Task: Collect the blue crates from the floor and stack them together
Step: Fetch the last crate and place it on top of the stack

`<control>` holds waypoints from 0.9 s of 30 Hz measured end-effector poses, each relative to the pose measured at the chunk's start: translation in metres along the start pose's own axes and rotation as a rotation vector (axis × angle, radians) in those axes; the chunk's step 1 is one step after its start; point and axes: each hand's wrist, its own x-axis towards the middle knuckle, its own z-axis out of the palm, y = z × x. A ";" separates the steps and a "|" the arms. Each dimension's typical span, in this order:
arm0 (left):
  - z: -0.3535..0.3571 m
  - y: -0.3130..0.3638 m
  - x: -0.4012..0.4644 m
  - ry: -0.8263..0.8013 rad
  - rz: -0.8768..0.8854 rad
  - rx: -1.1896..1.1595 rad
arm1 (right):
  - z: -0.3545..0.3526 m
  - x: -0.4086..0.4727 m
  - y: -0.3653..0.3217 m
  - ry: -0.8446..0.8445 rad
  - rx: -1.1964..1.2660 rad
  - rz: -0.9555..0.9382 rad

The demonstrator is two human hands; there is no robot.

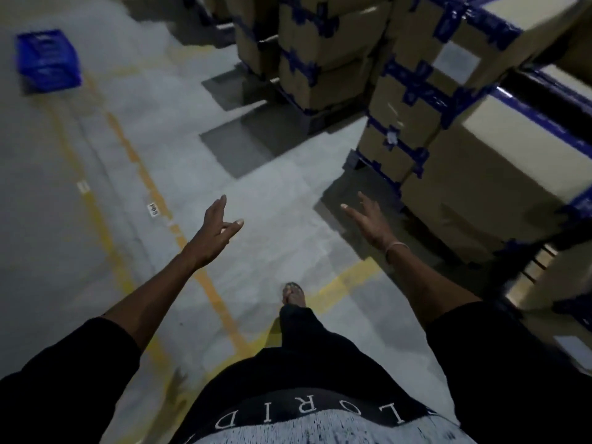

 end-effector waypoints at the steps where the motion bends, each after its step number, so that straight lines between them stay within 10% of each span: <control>1: -0.010 -0.004 0.011 0.027 -0.015 -0.011 | 0.005 0.024 -0.011 -0.019 -0.012 -0.009; 27: -0.310 -0.136 0.246 0.563 -0.345 -0.183 | 0.252 0.491 -0.355 -0.471 -0.272 -0.333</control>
